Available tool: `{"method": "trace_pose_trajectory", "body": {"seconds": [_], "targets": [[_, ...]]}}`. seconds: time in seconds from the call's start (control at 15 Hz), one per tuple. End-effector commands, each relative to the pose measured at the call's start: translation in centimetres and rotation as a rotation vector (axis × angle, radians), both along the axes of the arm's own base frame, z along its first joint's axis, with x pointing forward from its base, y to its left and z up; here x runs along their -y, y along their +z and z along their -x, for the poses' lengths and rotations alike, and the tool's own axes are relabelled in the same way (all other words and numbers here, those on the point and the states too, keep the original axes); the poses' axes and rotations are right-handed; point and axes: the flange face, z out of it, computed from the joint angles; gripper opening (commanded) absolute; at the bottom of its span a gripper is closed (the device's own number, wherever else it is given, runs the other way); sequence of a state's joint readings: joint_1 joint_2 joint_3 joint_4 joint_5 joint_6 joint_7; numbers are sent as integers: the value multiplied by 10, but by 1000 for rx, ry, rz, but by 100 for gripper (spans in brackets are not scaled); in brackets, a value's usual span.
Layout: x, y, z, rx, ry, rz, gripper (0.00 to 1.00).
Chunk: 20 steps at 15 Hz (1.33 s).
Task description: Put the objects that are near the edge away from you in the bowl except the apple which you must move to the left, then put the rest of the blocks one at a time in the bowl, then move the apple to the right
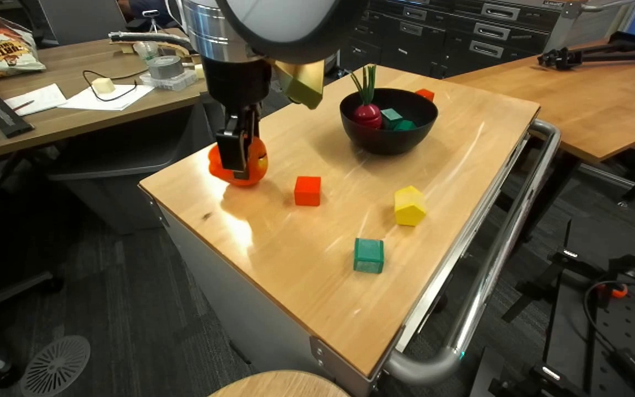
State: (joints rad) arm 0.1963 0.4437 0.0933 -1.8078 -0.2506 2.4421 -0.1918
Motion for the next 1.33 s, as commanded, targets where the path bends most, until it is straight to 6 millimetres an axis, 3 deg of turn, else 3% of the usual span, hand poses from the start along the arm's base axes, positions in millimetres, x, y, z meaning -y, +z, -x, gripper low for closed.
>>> {"method": "trace_pose_trajectory", "body": {"seconds": [0.0,0.13,0.33,0.53,0.8,0.93,1.0,1.13,1.27], "targets": [[-11,5,-7,8,-7,8,89],[-10,9,-8,14,-17,3,100],[-5,31,-7,52,-24,-18,100],[10,67,-3,101,-62,-15,99],[76,109,8,130,-198,48,100],[123,110,15,120,-239,126,100],[93,104,-1,115,-200,79,100],[125,106,4,110,-235,112,100],[132,104,7,105,-241,120,100]]}}
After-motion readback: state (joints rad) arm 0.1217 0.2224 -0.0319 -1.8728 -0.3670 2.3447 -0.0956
